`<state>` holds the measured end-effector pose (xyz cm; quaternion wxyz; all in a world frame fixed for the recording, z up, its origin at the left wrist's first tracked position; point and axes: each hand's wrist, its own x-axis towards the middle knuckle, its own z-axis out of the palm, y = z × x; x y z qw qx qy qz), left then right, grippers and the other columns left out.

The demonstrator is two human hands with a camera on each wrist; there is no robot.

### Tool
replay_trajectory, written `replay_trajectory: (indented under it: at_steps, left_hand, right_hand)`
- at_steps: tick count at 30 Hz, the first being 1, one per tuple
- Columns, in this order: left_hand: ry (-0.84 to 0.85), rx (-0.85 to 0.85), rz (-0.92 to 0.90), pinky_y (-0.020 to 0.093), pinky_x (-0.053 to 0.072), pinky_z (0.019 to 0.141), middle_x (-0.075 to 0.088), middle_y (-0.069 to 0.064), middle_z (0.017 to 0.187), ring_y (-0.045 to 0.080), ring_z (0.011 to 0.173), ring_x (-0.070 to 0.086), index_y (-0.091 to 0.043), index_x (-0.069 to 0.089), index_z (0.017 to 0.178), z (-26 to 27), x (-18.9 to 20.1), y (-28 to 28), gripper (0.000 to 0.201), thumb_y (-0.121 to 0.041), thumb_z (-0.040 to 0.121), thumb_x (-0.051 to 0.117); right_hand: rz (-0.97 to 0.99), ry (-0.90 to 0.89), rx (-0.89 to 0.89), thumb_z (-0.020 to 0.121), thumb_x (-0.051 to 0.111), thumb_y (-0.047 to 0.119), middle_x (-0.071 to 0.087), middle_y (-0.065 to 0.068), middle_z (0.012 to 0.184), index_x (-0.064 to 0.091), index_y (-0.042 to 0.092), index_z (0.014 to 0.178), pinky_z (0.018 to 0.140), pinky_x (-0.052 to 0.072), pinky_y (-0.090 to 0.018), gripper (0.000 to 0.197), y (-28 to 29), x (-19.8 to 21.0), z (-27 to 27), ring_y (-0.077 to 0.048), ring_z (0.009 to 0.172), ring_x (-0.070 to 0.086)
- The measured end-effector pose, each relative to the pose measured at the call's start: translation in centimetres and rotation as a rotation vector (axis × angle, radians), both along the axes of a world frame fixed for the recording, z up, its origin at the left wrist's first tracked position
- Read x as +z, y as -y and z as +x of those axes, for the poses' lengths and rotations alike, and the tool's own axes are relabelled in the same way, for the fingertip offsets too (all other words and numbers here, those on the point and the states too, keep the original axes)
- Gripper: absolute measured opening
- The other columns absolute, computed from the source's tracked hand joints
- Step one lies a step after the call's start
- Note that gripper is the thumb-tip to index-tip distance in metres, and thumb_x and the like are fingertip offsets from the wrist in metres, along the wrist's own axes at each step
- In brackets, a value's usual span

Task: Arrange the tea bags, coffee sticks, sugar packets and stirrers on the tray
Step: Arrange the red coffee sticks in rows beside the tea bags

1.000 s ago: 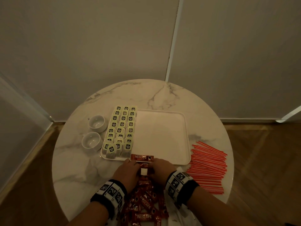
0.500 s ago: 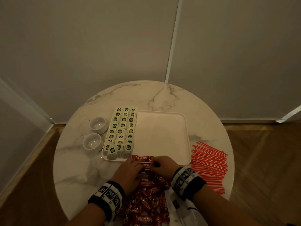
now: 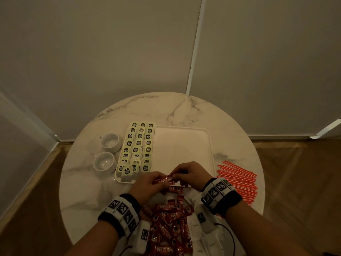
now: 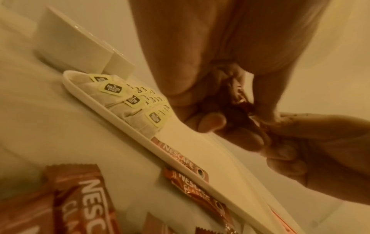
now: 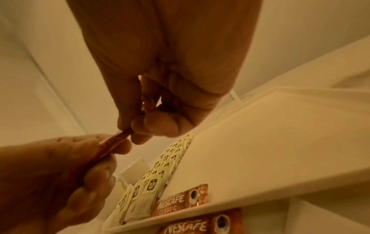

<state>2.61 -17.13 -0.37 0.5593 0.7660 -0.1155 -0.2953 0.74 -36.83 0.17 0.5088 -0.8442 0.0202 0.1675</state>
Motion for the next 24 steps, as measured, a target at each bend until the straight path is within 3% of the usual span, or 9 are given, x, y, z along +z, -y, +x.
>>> replay_trajectory:
  at_steps: [8, 12, 14, 16, 19, 22, 24]
  left_hand:
    - [-0.188, 0.106, -0.097, 0.021, 0.043, 0.047, 0.067, 0.011, 0.063, 0.017, 0.05, 0.06, 0.003, 0.069, 0.092, 1.3, -0.1, -0.7, 0.019, -0.008, 0.095, 0.053]
    - [-0.172, 0.097, -0.036, 0.024, 0.046, 0.048, 0.06, 0.007, 0.054, 0.017, 0.048, 0.054, 0.002, 0.067, 0.085, 1.7, -0.6, -0.8, 0.019, -0.011, 0.093, 0.056]
    - [-0.153, 0.12, 0.005, 0.026, 0.046, 0.047, 0.057, 0.005, 0.051, 0.016, 0.045, 0.051, 0.001, 0.067, 0.08, 2.0, -0.8, -1.1, 0.018, -0.014, 0.089, 0.063]
    - [-0.138, 0.121, 0.023, 0.025, 0.046, 0.048, 0.058, 0.003, 0.05, 0.015, 0.045, 0.051, -0.002, 0.067, 0.077, 2.4, -0.7, -1.6, 0.016, -0.013, 0.088, 0.065]
    - [-0.125, 0.135, 0.045, 0.024, 0.048, 0.05, 0.062, 0.002, 0.054, 0.013, 0.048, 0.056, -0.005, 0.066, 0.081, 2.7, -0.6, -2.0, 0.011, -0.01, 0.089, 0.063]
    - [-0.044, 0.239, 0.085, 0.029, 0.051, 0.057, 0.068, 0.003, 0.065, 0.014, 0.055, 0.061, -0.011, 0.063, 0.087, 2.8, -1.2, -2.1, 0.008, -0.011, 0.093, 0.058]
    - [0.101, 0.226, 0.19, 0.03, 0.054, 0.071, 0.068, -0.001, 0.083, 0.013, 0.073, 0.063, -0.018, 0.063, 0.092, 2.5, -1.5, -1.7, 0.008, -0.017, 0.095, 0.055]
  right_hand:
    - [0.176, -0.088, -0.067, 0.09, 0.064, 0.013, 0.07, 0.0, 0.075, 0.072, 0.016, 0.093, 0.064, 0.054, -0.025, 0.009, -0.2, -0.1, 0.8, -0.008, 0.062, 0.064]
    - [0.038, -0.062, 0.05, 0.086, 0.069, 0.023, 0.07, 0.008, 0.081, 0.073, 0.016, 0.099, 0.067, 0.049, -0.013, 0.015, -0.9, -0.1, 1.4, 0.0, 0.073, 0.064]
    - [-0.019, -0.053, 0.093, 0.085, 0.071, 0.025, 0.069, 0.01, 0.079, 0.074, 0.014, 0.096, 0.073, 0.05, -0.015, 0.016, -1.4, 0.0, 1.8, 0.0, 0.074, 0.063]
    - [-0.031, -0.079, 0.1, 0.085, 0.07, 0.024, 0.068, 0.01, 0.075, 0.074, 0.013, 0.093, 0.071, 0.049, -0.016, 0.014, -1.2, 0.0, 2.5, 0.001, 0.069, 0.061]
    - [-0.073, -0.135, 0.127, 0.086, 0.068, 0.021, 0.067, 0.01, 0.074, 0.074, 0.015, 0.097, 0.064, 0.045, -0.016, 0.014, -0.3, 0.0, 3.3, 0.002, 0.067, 0.058]
    - [-0.045, -0.139, 0.026, 0.088, 0.064, 0.012, 0.068, 0.006, 0.072, 0.074, 0.011, 0.101, 0.058, 0.042, -0.007, 0.017, 0.6, -0.4, 4.1, 0.007, 0.06, 0.056]
    - [-0.079, -0.121, -0.102, 0.089, 0.061, 0.01, 0.07, 0.001, 0.078, 0.073, 0.009, 0.105, 0.068, 0.047, -0.011, 0.02, 0.7, -1.4, 4.7, 0.002, 0.068, 0.059]
